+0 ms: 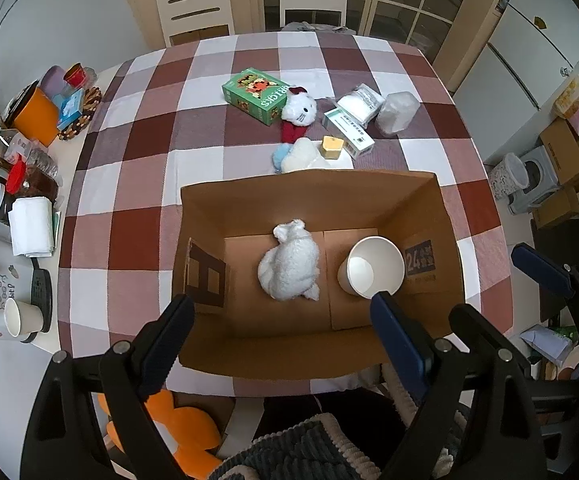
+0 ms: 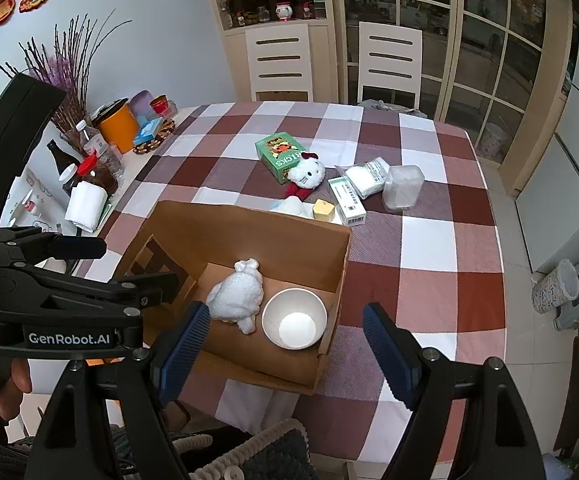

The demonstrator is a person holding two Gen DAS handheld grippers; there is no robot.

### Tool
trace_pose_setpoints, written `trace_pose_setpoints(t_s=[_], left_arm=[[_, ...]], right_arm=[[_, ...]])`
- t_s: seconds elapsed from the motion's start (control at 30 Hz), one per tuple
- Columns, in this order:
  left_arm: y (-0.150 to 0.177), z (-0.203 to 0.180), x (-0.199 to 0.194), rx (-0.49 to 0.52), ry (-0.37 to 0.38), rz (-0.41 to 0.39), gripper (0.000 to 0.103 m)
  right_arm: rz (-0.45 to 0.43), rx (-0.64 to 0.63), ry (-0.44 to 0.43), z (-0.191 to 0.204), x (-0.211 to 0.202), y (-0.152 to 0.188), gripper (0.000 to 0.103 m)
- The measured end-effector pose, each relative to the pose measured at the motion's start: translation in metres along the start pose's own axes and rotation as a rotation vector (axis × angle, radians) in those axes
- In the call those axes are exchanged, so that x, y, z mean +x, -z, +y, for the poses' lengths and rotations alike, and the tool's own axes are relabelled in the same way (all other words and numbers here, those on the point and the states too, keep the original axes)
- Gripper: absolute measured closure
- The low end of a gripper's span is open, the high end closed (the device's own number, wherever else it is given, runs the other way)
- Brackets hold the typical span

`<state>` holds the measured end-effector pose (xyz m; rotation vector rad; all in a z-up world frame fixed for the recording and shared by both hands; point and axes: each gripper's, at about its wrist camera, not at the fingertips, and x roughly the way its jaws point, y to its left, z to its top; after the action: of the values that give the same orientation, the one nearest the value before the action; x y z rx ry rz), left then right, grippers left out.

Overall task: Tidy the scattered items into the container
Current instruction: 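Move both tools back over the remaining items on the table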

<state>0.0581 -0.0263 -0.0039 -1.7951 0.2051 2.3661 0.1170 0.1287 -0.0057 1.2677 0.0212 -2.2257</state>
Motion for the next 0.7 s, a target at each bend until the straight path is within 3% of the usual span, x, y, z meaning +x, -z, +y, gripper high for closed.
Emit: trace_pose_setpoints(t_s=[0.43, 0.6, 0.7], left_arm=[[0.012, 0.005, 0.0, -0.035, 0.032, 0.016, 0.012], [0.016, 0.055, -0.009, -0.148, 0.061, -0.018, 0.012], [0.019, 0.105, -0.024, -0.24, 0.021, -0.082, 0.012]], right_arm=[[-0.005, 0.018, 0.005, -0.017, -0.007, 0.006, 0.022], [-0.019, 0.078, 0.086, -0.053, -0.011, 0.005, 0.022], [-0.012, 0.121, 0.154, -0.082, -0.009, 0.006, 0.022]])
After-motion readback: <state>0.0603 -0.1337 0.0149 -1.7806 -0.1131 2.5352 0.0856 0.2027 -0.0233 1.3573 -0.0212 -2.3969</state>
